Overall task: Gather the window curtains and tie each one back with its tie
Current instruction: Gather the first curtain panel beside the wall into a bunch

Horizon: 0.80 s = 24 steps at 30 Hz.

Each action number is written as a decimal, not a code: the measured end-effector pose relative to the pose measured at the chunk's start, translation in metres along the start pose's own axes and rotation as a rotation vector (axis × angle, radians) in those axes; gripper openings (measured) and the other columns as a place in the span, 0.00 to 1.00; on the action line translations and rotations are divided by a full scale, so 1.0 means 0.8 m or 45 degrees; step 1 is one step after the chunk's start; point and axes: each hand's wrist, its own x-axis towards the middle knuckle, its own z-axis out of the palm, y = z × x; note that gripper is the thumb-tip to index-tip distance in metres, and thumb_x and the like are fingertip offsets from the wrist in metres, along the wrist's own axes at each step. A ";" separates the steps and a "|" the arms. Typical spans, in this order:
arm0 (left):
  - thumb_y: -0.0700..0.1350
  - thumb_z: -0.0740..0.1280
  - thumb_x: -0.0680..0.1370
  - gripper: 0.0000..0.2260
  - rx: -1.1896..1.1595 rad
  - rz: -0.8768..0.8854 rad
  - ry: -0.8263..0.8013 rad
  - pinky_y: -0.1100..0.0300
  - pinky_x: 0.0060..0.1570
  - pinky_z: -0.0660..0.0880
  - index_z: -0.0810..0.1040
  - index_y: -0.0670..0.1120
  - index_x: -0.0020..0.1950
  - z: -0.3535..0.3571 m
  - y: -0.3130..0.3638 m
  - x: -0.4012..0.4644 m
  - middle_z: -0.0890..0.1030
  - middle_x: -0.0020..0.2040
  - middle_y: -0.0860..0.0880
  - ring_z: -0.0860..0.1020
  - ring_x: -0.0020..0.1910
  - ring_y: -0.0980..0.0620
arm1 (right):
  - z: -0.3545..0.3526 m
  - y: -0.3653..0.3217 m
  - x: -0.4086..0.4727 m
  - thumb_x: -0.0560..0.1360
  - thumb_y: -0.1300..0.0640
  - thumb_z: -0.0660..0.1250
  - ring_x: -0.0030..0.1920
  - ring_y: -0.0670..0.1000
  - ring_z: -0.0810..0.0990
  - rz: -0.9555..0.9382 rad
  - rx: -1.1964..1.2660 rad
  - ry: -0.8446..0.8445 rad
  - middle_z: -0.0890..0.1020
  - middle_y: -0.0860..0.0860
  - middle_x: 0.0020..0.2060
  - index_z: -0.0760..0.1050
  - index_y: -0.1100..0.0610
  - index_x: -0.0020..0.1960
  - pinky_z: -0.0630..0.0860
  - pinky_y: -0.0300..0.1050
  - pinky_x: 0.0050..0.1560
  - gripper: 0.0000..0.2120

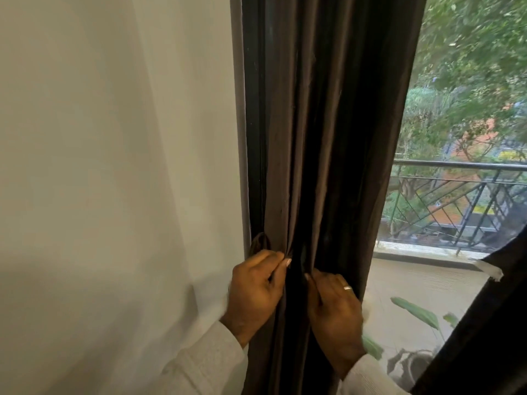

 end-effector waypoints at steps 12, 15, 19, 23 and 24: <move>0.45 0.71 0.83 0.09 -0.100 -0.069 -0.071 0.60 0.59 0.83 0.89 0.44 0.58 0.006 0.016 -0.016 0.89 0.53 0.50 0.87 0.52 0.56 | 0.018 0.000 -0.020 0.74 0.61 0.72 0.46 0.62 0.81 -0.292 -0.149 -0.214 0.84 0.59 0.50 0.83 0.63 0.64 0.77 0.53 0.48 0.19; 0.48 0.74 0.83 0.09 -0.083 -0.065 -0.120 0.65 0.53 0.81 0.90 0.43 0.55 0.005 0.018 -0.011 0.88 0.49 0.50 0.84 0.46 0.59 | 0.018 -0.001 -0.018 0.74 0.62 0.72 0.46 0.62 0.81 -0.304 -0.136 -0.248 0.83 0.59 0.52 0.82 0.63 0.65 0.77 0.54 0.48 0.20; 0.49 0.73 0.83 0.09 0.010 -0.075 -0.110 0.64 0.40 0.76 0.86 0.44 0.48 0.000 0.010 0.002 0.80 0.38 0.54 0.75 0.36 0.61 | 0.000 -0.007 0.004 0.78 0.60 0.66 0.48 0.61 0.83 -0.349 -0.047 -0.313 0.83 0.57 0.54 0.82 0.60 0.66 0.81 0.52 0.48 0.18; 0.45 0.71 0.84 0.08 0.009 -0.052 -0.119 0.61 0.36 0.74 0.84 0.45 0.47 -0.010 -0.004 0.007 0.74 0.38 0.59 0.74 0.34 0.58 | -0.046 -0.029 0.000 0.82 0.56 0.71 0.51 0.56 0.81 -0.095 0.028 0.008 0.82 0.56 0.55 0.84 0.59 0.64 0.80 0.49 0.51 0.13; 0.45 0.71 0.84 0.07 -0.018 -0.047 -0.114 0.59 0.36 0.76 0.85 0.44 0.49 -0.012 -0.006 0.007 0.76 0.39 0.58 0.76 0.34 0.56 | -0.054 -0.034 -0.002 0.82 0.57 0.72 0.53 0.57 0.80 0.035 0.010 0.107 0.80 0.57 0.57 0.84 0.59 0.64 0.80 0.49 0.52 0.13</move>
